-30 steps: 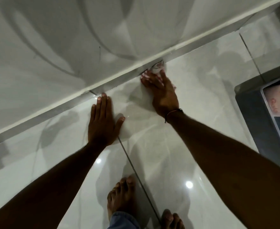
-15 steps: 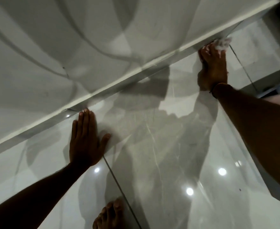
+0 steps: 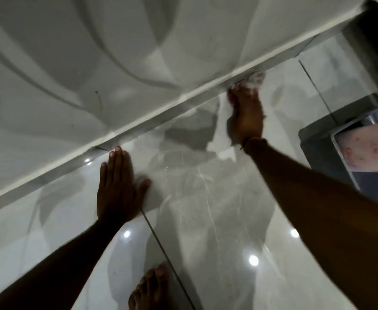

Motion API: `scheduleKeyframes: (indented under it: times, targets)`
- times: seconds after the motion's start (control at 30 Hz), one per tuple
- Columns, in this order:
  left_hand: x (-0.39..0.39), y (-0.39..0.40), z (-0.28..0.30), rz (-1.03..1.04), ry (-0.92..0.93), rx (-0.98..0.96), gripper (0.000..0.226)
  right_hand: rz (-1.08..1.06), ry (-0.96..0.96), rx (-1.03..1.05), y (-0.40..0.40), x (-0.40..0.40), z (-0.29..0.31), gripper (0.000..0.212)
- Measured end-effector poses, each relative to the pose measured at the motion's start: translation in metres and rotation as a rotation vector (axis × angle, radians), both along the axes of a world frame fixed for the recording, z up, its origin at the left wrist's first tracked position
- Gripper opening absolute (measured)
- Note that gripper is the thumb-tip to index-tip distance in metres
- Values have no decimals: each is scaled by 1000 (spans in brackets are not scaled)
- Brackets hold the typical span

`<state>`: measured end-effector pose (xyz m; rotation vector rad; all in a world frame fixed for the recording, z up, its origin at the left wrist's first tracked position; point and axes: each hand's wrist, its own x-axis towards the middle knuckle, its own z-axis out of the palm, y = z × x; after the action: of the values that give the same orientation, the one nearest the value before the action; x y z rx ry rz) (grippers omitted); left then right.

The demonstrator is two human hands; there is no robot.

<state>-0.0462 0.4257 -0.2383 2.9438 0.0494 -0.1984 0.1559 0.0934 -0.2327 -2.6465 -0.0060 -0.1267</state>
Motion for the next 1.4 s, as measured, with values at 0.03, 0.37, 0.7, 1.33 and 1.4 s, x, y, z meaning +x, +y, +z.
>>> scheduleKeyframes:
  times: [0.03, 0.37, 0.7, 1.33, 1.4]
  targets:
    - [0, 0, 1, -2, 1, 3, 94, 23, 10, 19, 21, -16, -2, 65]
    - [1, 6, 5, -47, 45, 13, 97, 236, 212, 112, 191, -132, 13, 86]
    - [0, 5, 5, -44, 28, 36, 96, 522, 65, -45, 141, -97, -11, 84]
    - [-3, 5, -6, -15, 18, 31, 101, -145, 310, -223, -148, 125, 7, 66]
    - [-1, 5, -6, -21, 21, 38, 100, -198, 331, -174, -143, 120, 11, 76]
